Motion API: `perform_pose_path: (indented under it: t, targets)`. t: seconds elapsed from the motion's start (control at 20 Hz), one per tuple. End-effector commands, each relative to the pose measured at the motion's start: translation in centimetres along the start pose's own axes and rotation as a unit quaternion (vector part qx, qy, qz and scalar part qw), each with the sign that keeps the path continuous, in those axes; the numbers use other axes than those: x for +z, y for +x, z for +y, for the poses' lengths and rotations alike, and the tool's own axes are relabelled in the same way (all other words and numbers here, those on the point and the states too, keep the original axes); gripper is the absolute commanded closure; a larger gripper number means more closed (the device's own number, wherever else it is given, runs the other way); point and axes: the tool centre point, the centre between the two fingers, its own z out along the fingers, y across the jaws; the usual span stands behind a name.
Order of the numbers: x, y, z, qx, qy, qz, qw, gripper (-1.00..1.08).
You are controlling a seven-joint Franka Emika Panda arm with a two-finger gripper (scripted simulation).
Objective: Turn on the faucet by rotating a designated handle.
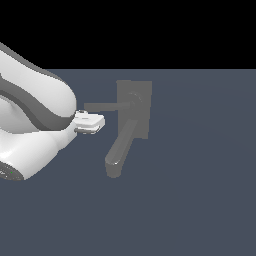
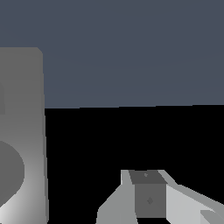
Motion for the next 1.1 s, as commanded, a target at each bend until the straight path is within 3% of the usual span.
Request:
perform_pose_path:
  t: [0.0, 0.35, 0.65, 1.05]
  targets:
    - [-0.1, 1.4, -0.9, -0.011, 0.003, 0.015, 0.9998, 1.08]
    - [0.2, 2.3, -4.2, -0.020, 0.023, 0.017, 0.9994, 1.08]
    - [0.3, 2.2, -4.5, -0.020, 0.025, 0.016, 0.9994, 1.08]
    - [0.4, -1.3, -3.9, -0.020, 0.025, 0.016, 0.9993, 1.08]
